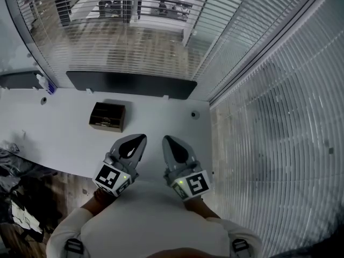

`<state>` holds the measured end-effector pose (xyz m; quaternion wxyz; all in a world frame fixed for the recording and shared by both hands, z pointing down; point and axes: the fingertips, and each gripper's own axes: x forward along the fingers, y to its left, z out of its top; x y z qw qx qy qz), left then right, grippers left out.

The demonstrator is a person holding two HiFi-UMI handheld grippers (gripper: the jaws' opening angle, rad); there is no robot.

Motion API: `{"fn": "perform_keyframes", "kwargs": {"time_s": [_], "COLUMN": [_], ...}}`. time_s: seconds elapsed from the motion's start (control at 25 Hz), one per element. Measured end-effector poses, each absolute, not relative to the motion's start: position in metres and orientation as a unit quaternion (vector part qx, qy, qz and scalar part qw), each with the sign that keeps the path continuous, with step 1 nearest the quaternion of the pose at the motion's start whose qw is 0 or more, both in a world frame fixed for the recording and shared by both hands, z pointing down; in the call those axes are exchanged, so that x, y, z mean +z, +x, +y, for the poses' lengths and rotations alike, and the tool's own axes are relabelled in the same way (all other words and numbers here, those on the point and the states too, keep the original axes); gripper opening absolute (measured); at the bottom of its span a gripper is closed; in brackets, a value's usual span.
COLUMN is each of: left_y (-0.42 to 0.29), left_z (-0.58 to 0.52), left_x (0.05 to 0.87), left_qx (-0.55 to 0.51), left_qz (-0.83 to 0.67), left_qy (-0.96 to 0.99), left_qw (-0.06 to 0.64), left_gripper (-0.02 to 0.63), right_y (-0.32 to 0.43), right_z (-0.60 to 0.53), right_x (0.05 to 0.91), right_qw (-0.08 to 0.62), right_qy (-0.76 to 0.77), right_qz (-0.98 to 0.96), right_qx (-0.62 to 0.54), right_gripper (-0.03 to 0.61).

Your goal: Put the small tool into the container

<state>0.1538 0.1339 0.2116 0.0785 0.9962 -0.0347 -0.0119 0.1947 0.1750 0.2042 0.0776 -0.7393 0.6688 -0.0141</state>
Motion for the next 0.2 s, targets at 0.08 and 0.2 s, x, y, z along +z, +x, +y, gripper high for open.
{"fn": "perform_keyframes", "kwargs": {"time_s": [0.08, 0.2], "left_y": [0.1541, 0.1552], "left_z": [0.1340, 0.1357], "left_x": [0.2118, 0.2112], "left_qx": [-0.011, -0.011], "left_qz": [-0.038, -0.041], "left_qy": [0.996, 0.996], "left_qw": [0.078, 0.078], "left_gripper": [0.003, 0.003], "right_y": [0.1968, 0.1997], "right_z": [0.1760, 0.1783], "right_x": [0.2028, 0.2021], "right_qw": [0.080, 0.082], "right_qy": [-0.740, -0.741], "right_qz": [0.668, 0.666], "right_qx": [-0.015, -0.018], "right_gripper": [-0.002, -0.002]}}
